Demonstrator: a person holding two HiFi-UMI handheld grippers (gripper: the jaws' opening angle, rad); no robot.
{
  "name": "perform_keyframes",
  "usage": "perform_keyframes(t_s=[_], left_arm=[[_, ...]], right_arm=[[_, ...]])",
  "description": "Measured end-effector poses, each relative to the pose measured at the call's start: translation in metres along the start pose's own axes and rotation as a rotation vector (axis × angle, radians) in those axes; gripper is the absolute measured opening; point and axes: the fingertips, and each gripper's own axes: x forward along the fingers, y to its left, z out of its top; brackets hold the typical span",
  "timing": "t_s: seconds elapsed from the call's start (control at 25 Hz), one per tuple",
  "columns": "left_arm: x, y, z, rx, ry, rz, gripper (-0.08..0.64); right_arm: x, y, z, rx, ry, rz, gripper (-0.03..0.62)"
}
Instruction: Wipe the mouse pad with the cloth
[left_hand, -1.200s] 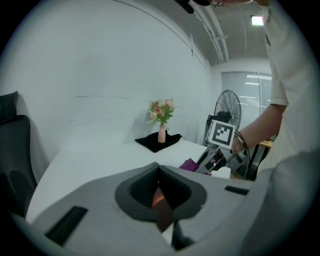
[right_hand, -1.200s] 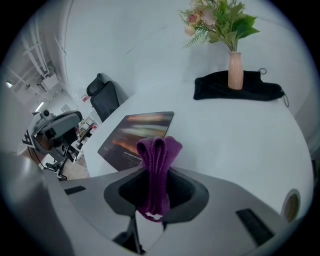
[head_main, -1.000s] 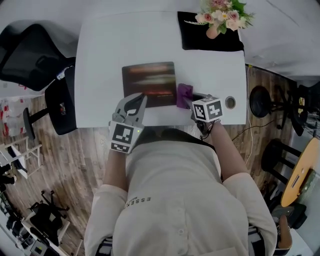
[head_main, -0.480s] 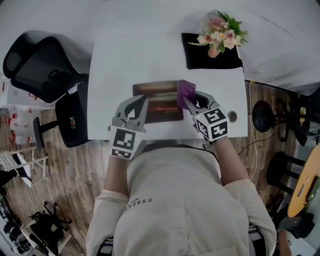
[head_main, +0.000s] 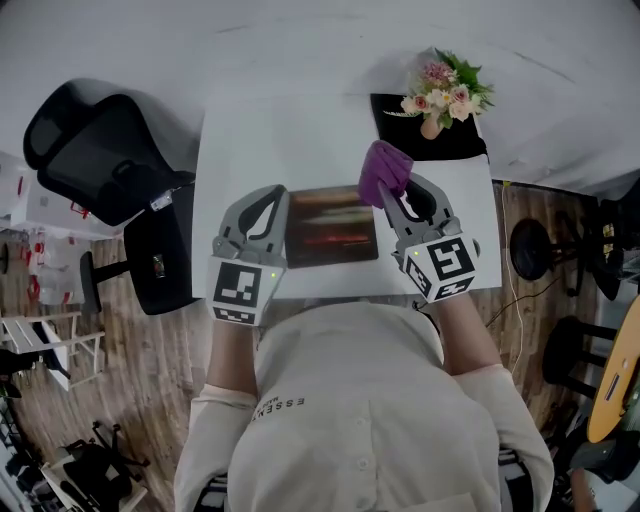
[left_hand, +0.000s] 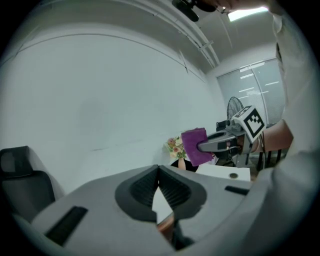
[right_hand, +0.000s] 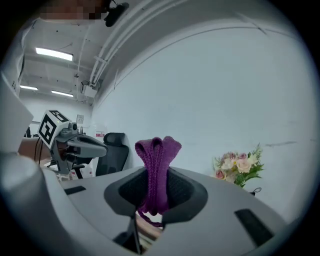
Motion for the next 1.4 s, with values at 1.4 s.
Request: perform_keyframes(t_s=[1.4], left_arm=[[-0.011,0.005,0.006,-0.088,-0.100,-0.022,0.002]], right_arm=[[0.002,0.036,0.002,-0.052,-0.056,0.063,0.086]])
